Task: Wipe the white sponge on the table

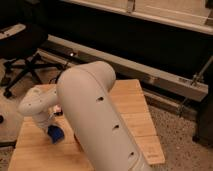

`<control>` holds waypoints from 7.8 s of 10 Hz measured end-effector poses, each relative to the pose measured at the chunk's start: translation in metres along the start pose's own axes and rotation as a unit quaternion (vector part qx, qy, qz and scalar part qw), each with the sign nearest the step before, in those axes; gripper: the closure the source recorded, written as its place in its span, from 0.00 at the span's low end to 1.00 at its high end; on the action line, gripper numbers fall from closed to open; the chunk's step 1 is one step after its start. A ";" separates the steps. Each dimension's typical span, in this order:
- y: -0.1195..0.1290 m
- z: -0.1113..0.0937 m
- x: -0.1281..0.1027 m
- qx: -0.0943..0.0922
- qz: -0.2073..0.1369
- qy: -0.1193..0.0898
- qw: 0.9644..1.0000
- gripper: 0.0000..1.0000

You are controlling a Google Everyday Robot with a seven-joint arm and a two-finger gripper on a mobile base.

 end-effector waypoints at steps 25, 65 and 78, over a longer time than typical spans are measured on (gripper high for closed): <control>0.180 -0.029 0.070 -0.039 -0.244 -0.032 0.968 0.62; -0.011 0.017 0.027 0.019 -0.021 -0.005 1.000 0.62; 0.025 0.023 0.103 -0.001 -0.059 0.018 0.998 0.64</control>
